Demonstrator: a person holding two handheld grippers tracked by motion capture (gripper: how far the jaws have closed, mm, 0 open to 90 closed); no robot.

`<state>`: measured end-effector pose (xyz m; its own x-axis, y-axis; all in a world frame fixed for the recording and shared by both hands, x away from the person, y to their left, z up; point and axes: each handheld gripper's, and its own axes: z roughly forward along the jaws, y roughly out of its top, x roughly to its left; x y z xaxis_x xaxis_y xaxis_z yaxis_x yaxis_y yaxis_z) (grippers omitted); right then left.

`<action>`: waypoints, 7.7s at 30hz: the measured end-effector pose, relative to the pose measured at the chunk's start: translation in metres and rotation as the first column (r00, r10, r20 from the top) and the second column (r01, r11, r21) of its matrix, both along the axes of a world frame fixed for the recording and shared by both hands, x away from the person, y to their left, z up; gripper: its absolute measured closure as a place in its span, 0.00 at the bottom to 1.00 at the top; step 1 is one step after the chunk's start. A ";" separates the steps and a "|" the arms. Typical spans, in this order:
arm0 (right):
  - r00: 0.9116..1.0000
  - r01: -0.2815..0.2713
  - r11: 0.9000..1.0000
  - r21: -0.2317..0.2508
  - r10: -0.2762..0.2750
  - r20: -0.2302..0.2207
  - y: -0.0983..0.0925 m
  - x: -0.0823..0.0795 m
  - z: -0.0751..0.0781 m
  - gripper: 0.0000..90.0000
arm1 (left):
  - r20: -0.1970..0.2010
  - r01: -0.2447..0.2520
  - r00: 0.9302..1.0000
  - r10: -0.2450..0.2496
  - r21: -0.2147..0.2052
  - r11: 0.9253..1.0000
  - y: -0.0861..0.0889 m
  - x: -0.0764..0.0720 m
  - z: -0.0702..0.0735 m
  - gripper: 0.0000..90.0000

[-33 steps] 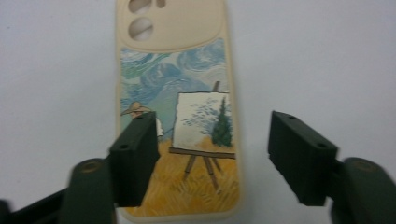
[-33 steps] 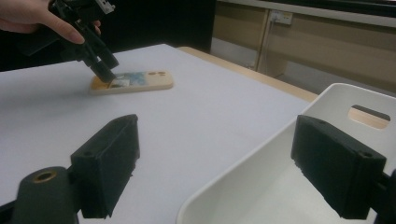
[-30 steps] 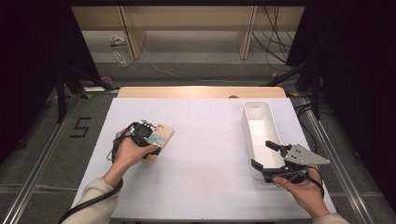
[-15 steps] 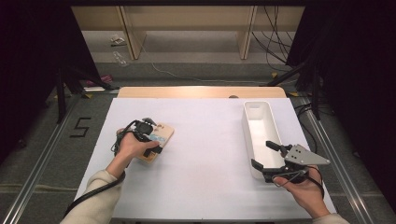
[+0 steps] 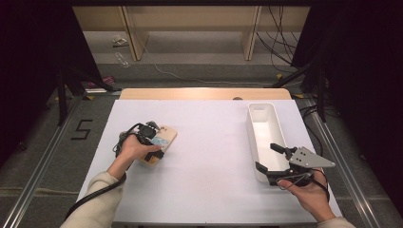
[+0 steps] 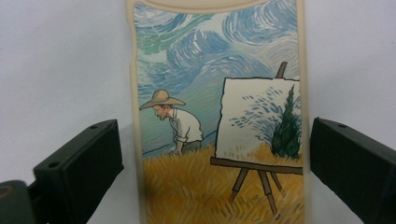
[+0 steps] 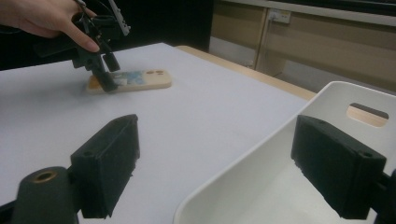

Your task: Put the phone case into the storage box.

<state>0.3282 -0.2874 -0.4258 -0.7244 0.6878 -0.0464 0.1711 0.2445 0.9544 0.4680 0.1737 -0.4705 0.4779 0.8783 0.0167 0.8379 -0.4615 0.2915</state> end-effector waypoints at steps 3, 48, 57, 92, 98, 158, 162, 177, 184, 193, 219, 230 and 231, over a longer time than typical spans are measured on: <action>1.000 0.001 1.000 0.001 -0.001 0.001 0.000 0.000 0.000 0.18 | -0.012 0.007 1.000 -0.007 -0.004 1.000 0.000 0.001 -0.001 0.05; 1.000 0.001 1.000 0.000 -0.001 0.004 0.000 -0.001 0.000 0.18 | -0.045 -0.025 0.999 0.024 -0.024 0.999 0.002 0.002 -0.003 0.12; 1.000 0.001 1.000 0.002 -0.001 0.005 0.000 -0.001 0.001 0.18 | -0.038 -0.026 0.999 0.025 -0.028 0.999 0.002 0.001 -0.003 0.13; 1.000 0.004 1.000 0.008 -0.005 0.005 -0.001 -0.001 0.001 0.18 | 0.128 0.011 0.992 0.003 -0.112 0.994 0.003 -0.024 0.020 0.13; 1.000 0.005 1.000 0.008 -0.005 0.006 -0.001 -0.001 0.001 0.18 | 0.166 0.033 0.986 -0.012 -0.129 0.991 0.001 -0.032 0.024 0.13; 1.000 0.002 1.000 0.015 -0.002 0.013 0.006 -0.002 0.004 0.18 | 0.385 0.186 0.917 -0.107 -0.175 0.967 -0.027 -0.089 0.036 0.13; 1.000 0.000 1.000 0.023 0.000 0.013 0.008 -0.002 0.005 0.18 | 0.390 0.192 0.914 -0.112 -0.173 0.966 -0.030 -0.090 0.036 0.13; 1.000 -0.025 0.999 0.032 0.025 0.004 0.021 0.000 0.007 0.18 | 0.395 0.241 0.905 -0.160 -0.164 0.957 -0.044 -0.100 0.036 0.13; 0.999 -0.044 0.998 0.035 0.044 -0.003 0.034 0.003 0.008 0.18 | 0.398 0.259 0.900 -0.178 -0.160 0.953 -0.051 -0.104 0.036 0.13; 0.998 -0.059 0.998 0.037 0.060 -0.012 0.050 0.009 0.009 0.18 | 0.400 0.292 0.892 -0.209 -0.156 0.944 -0.061 -0.110 0.035 0.13; 0.995 -0.088 0.995 0.042 0.090 -0.044 0.083 0.029 0.008 0.18 | 0.407 0.382 0.865 -0.295 -0.151 0.912 -0.090 -0.127 0.034 0.13; 0.993 -0.101 0.994 0.034 0.103 -0.063 0.100 0.040 0.006 0.18 | 0.409 0.416 0.851 -0.329 -0.144 0.898 -0.102 -0.134 0.034 0.13; 0.993 -0.101 0.994 0.034 0.103 -0.063 0.100 0.040 0.006 0.18 | 0.409 0.420 0.850 -0.332 -0.145 0.896 -0.103 -0.134 0.034 0.13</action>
<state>0.3681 -0.1874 -0.4195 -0.7916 0.6106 0.0231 0.2084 0.2343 0.9496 0.3339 0.0712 -0.4367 0.7695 0.6332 0.0835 0.4258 -0.6061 0.6718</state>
